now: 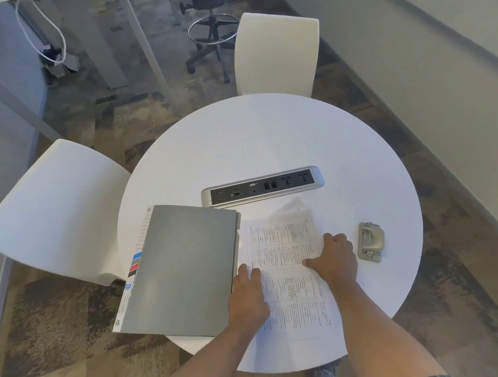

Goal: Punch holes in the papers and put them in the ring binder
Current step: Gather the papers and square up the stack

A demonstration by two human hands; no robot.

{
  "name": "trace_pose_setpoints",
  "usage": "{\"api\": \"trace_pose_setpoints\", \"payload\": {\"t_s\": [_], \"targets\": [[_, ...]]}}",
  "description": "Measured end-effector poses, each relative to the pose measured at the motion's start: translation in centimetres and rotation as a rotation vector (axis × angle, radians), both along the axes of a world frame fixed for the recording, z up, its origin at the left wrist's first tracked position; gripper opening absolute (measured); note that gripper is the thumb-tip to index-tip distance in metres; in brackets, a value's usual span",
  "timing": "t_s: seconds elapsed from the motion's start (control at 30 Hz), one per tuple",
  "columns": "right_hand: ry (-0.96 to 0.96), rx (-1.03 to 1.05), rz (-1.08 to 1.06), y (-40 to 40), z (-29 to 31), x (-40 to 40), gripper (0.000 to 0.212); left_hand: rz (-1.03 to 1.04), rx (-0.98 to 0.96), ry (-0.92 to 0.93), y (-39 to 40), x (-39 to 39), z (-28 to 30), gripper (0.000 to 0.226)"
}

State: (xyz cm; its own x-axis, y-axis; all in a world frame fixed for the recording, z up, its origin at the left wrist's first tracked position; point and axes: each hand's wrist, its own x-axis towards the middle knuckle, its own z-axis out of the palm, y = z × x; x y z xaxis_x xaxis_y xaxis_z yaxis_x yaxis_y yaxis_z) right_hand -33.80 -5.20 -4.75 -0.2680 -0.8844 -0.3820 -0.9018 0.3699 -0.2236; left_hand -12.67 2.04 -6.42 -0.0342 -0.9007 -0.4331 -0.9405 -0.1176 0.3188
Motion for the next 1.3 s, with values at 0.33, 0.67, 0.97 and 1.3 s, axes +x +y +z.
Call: {"api": "trace_pose_setpoints", "payload": {"t_s": [0.33, 0.67, 0.97, 1.3], "targets": [[-0.272, 0.172, -0.226, -0.7, 0.1, -1.2, 0.068, -0.008, -0.004, 0.023, 0.2, 0.3, 0.2, 0.071], [-0.957, 0.084, -0.216, 2.0, 4.3, -3.8, 0.029, 0.366, -0.001, 0.439, -1.2, 0.7, 2.5, 0.099], [-1.388, -0.173, -0.354, 2.8, 7.4, -6.5, 0.044, 0.506, 0.276, 1.066, -7.8, 1.9, 6.6, 0.094], [-1.54, -0.228, -0.387, 2.1, 7.9, -5.8, 0.059, 0.417, 0.446, 1.26, -9.8, 1.5, 9.1, 0.048]]}}
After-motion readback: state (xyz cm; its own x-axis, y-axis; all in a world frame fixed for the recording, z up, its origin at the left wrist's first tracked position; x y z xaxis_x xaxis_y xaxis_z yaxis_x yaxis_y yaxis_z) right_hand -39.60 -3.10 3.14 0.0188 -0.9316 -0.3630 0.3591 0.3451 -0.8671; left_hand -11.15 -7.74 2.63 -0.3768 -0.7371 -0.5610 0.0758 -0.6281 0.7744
